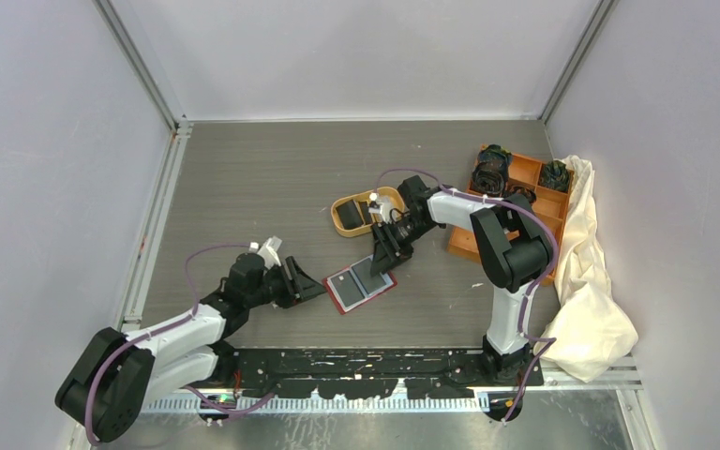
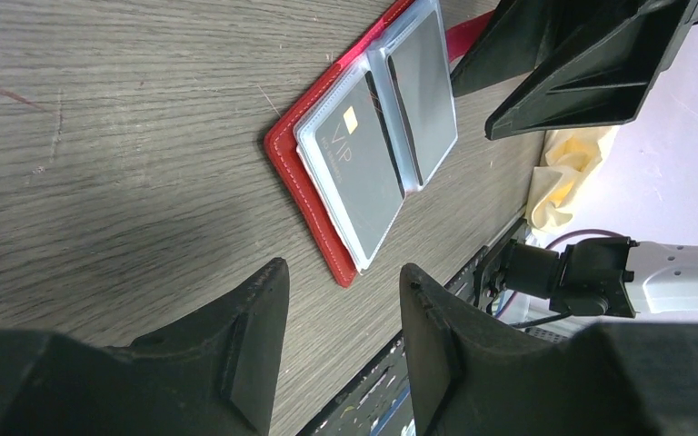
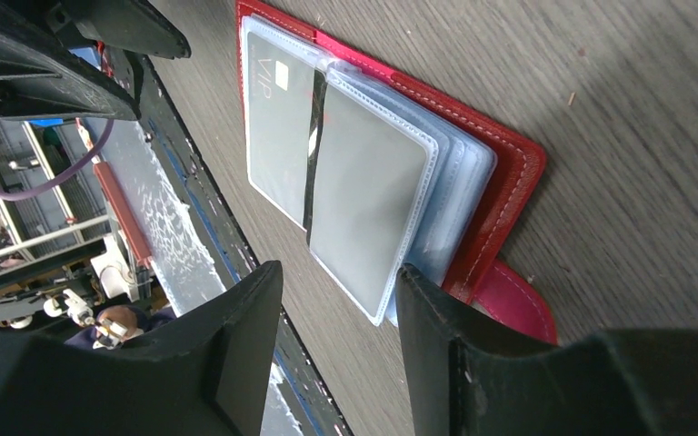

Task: Put the credit cards into the card holder
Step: Turn over the card slot in the card holder.

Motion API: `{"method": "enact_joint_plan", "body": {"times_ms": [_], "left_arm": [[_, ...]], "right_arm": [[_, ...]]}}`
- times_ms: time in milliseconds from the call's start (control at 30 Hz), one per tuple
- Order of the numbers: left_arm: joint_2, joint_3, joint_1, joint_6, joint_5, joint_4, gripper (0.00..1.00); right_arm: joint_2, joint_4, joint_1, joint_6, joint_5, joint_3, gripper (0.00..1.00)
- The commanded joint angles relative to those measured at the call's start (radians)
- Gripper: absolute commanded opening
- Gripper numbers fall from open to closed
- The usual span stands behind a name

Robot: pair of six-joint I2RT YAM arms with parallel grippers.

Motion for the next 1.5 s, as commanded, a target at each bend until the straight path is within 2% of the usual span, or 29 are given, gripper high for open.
{"method": "enact_joint_plan", "body": {"times_ms": [0, 800, 1467], "left_arm": [[0.003, 0.012, -0.008, -0.006, -0.003, 0.062, 0.49], [0.036, 0.024, -0.021, -0.015, -0.009, 0.068, 0.49], [0.210, 0.087, -0.048, -0.044, -0.030, 0.074, 0.49]], "right_arm": [[-0.005, 0.029, -0.006, 0.016, -0.039, 0.014, 0.55], [-0.013, 0.077, -0.020, 0.063, -0.055, -0.008, 0.55], [-0.006, 0.133, -0.030, 0.126, -0.049, -0.034, 0.55]]}}
